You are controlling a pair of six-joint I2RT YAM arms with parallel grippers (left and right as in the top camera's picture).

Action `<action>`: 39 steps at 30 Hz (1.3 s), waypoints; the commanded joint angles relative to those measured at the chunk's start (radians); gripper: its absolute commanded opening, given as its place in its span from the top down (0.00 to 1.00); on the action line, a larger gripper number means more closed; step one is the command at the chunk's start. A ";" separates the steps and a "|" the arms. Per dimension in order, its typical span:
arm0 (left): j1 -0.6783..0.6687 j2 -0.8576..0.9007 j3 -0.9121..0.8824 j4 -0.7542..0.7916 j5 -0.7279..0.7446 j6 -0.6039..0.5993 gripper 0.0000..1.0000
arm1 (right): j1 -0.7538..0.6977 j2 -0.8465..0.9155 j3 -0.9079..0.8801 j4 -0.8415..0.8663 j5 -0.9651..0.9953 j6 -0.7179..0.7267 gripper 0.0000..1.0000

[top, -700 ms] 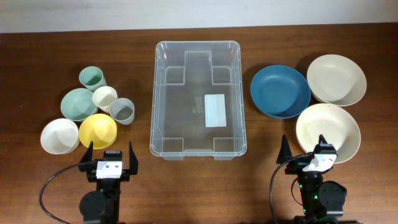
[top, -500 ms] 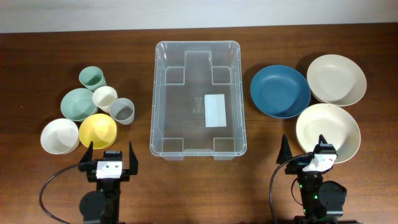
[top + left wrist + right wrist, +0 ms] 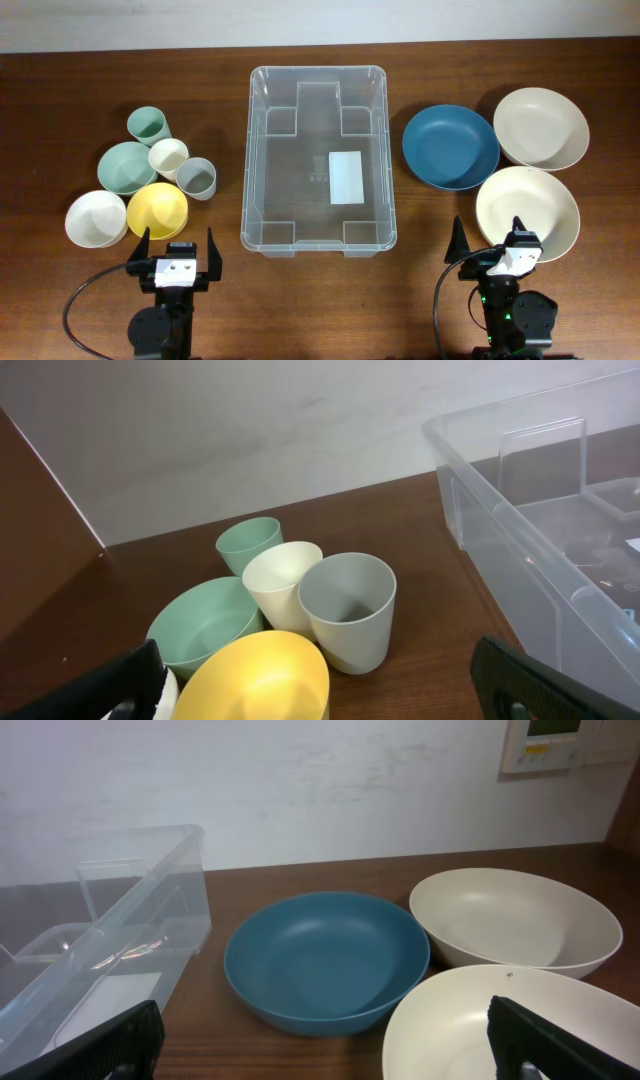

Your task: Pack container

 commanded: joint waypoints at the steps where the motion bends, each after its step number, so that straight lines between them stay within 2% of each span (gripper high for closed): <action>1: -0.003 -0.012 -0.007 0.000 -0.010 0.016 0.01 | -0.008 -0.008 -0.005 -0.005 -0.003 -0.008 0.01; 11: -0.003 -0.012 -0.007 0.000 -0.010 0.016 0.00 | -0.008 -0.008 -0.005 0.034 0.063 -0.006 0.01; 14: -0.003 -0.012 -0.007 0.000 -0.010 0.016 0.01 | -0.008 -0.008 -0.005 0.150 0.142 -0.007 0.01; 18: -0.003 -0.012 -0.007 0.000 -0.010 0.016 0.01 | -0.008 -0.004 0.012 0.410 0.381 -0.007 0.01; 23: -0.003 -0.012 -0.007 0.000 -0.010 0.016 0.01 | -0.008 0.058 0.142 0.447 0.481 -0.008 0.01; 29: -0.003 -0.012 -0.007 0.000 -0.010 0.016 0.01 | -0.009 0.349 0.387 0.432 0.546 -0.016 0.01; 35: -0.003 -0.012 -0.007 0.000 -0.010 0.016 0.01 | -0.027 0.766 0.744 0.358 0.591 -0.259 0.01; 39: -0.003 -0.012 -0.007 0.000 -0.010 0.016 0.01 | -0.107 0.967 0.993 0.205 0.531 -0.269 0.01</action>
